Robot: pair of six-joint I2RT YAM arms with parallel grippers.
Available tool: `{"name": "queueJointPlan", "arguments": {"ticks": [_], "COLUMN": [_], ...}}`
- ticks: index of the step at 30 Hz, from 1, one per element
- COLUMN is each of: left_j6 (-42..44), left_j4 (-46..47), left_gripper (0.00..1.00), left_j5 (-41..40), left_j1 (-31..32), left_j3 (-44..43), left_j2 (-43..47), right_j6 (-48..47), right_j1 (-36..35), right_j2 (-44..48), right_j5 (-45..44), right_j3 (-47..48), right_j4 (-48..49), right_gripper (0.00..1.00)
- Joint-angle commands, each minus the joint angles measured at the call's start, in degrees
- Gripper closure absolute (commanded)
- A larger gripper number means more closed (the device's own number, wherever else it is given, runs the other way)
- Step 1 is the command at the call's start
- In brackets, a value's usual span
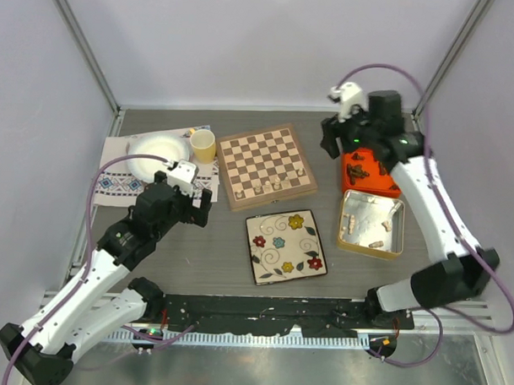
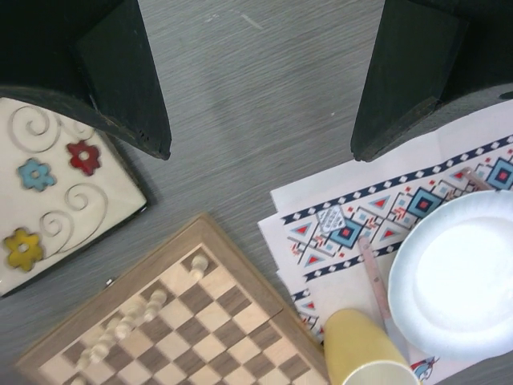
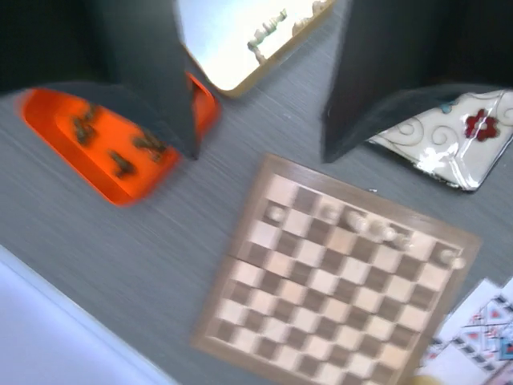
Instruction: Set up the chess pieces on the board
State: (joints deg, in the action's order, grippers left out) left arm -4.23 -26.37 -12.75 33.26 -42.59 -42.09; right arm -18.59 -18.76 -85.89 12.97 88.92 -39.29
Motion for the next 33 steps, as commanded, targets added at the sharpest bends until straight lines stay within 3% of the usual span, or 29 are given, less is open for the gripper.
{"name": "queueJointPlan", "arguments": {"ticks": [1,2,4,8,11,14,18,24,33], "left_j6": [-8.85,-10.69,-15.51,-20.55,-21.26,-21.61,-23.62,-27.93,-27.59], "left_j4": [5.71,6.93,8.52,10.46,8.02,5.11,4.4,7.12,8.35], "left_gripper": [0.01,0.0,0.0,0.0,0.01,0.0,0.01,0.01,0.0], "left_j5": [5.62,6.59,10.63,15.47,16.09,15.65,15.39,15.74,15.48], "left_j1": [-0.03,-0.03,-0.03,-0.03,-0.03,-0.03,-0.03,-0.03,-0.03], "left_j3": [-5.48,-5.75,-6.1,-5.66,-5.4,-4.88,-2.07,1.54,-1.79], "left_j2": [1.3,1.57,2.44,4.03,5.52,7.19,9.3,9.3,1.31], "right_j6": [-1.1,-1.45,-6.54,-11.9,-16.2,-18.41,-16.57,-5.61,4.44], "right_j1": [10.57,13.2,14.71,20.67,25.0,27.46,29.05,28.96,22.38], "right_j2": [12.04,13.54,15.92,17.85,19.26,18.31,14.89,8.2,-1.12], "right_j5": [9.7,11.7,12.87,20.76,20.96,15.78,11.82,11.11,5.41], "right_j3": [-5.5,-9.35,-11.31,-15.96,-20.35,-23.96,-27.92,-30.74,-31.01], "right_j4": [2.1,1.94,-3.04,-11.41,-14.23,-16.17,-16.08,-10.03,-4.57], "right_gripper": [0.13,0.04,0.0,0.02,0.03,0.08,0.24,0.48,0.55]}}
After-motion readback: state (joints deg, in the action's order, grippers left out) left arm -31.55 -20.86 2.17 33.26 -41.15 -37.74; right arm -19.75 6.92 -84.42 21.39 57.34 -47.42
